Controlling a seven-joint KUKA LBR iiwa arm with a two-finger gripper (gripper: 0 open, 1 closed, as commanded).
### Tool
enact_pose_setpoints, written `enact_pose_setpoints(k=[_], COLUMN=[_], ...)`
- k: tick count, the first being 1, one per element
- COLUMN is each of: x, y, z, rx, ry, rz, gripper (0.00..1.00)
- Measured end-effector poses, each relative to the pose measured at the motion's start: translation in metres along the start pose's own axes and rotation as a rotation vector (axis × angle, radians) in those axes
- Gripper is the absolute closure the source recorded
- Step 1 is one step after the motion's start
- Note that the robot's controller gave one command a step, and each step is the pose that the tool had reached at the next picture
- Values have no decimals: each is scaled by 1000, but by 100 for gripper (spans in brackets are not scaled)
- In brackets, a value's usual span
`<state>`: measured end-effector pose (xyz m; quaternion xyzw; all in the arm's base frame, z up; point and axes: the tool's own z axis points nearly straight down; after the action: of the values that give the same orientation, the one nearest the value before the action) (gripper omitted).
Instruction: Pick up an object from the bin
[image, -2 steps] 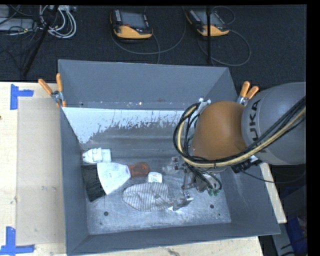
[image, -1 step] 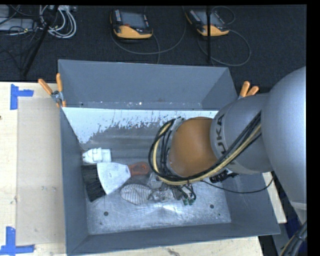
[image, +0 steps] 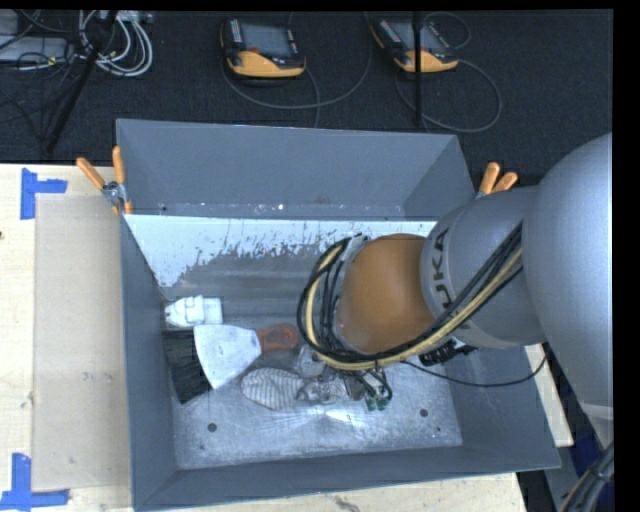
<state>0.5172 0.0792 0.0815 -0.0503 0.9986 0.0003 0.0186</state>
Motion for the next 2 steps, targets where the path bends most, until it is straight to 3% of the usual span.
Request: enact_pose_setpoints(k=[1,2], x=[15,16], y=[1,1], z=[-87,-86], rx=[-8,-8], ry=[36,37], rz=[-347,-346], gripper=[100,100])
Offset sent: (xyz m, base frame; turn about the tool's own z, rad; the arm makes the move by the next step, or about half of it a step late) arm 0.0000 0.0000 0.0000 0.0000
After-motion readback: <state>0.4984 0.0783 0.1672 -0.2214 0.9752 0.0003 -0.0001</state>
